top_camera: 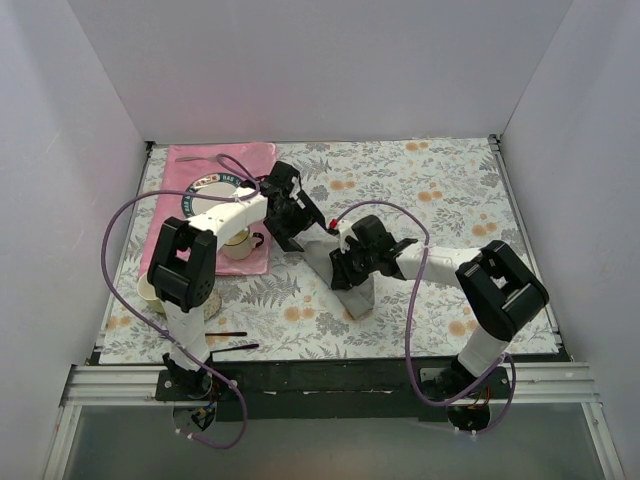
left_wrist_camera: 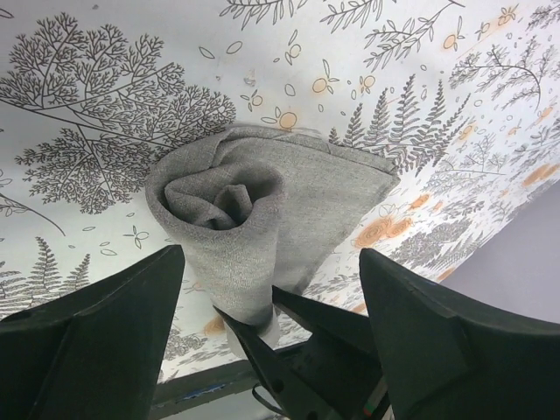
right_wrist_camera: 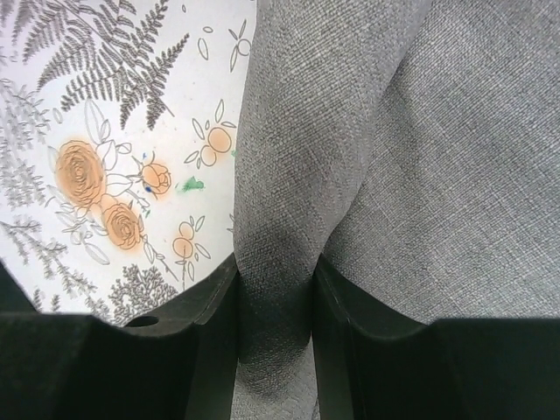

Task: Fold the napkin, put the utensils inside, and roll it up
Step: Roll the napkin with the utensil

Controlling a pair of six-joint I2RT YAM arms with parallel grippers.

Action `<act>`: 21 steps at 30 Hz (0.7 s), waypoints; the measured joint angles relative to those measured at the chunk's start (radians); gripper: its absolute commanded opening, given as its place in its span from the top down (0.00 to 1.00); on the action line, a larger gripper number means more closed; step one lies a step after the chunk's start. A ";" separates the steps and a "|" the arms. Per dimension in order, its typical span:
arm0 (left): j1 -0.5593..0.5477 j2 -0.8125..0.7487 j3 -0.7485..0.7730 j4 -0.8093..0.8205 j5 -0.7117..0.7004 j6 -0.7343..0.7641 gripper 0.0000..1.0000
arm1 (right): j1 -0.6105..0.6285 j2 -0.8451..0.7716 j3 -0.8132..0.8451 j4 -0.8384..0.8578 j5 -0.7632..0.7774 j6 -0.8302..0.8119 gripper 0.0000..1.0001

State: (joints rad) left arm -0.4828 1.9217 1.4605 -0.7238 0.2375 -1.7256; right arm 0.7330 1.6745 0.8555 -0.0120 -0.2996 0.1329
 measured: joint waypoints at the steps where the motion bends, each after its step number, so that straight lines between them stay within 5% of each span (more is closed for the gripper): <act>1: 0.001 -0.003 0.000 0.000 -0.002 0.000 0.18 | -0.016 0.004 -0.001 0.004 -0.031 0.003 0.59; 3: 0.001 -0.015 -0.015 0.013 -0.002 -0.003 0.09 | -0.047 0.019 -0.001 0.015 -0.100 0.013 0.59; 13: -0.112 -0.089 -0.124 0.028 -0.025 -0.072 0.12 | -0.197 0.171 0.024 0.100 -0.495 0.090 0.58; 21: -0.134 -0.011 -0.114 0.031 -0.050 -0.126 0.12 | -0.231 0.216 0.026 0.110 -0.617 0.099 0.57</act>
State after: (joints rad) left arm -0.6170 1.9102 1.3460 -0.6926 0.1875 -1.8511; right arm 0.5018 1.8908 0.8814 0.0982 -0.9169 0.2321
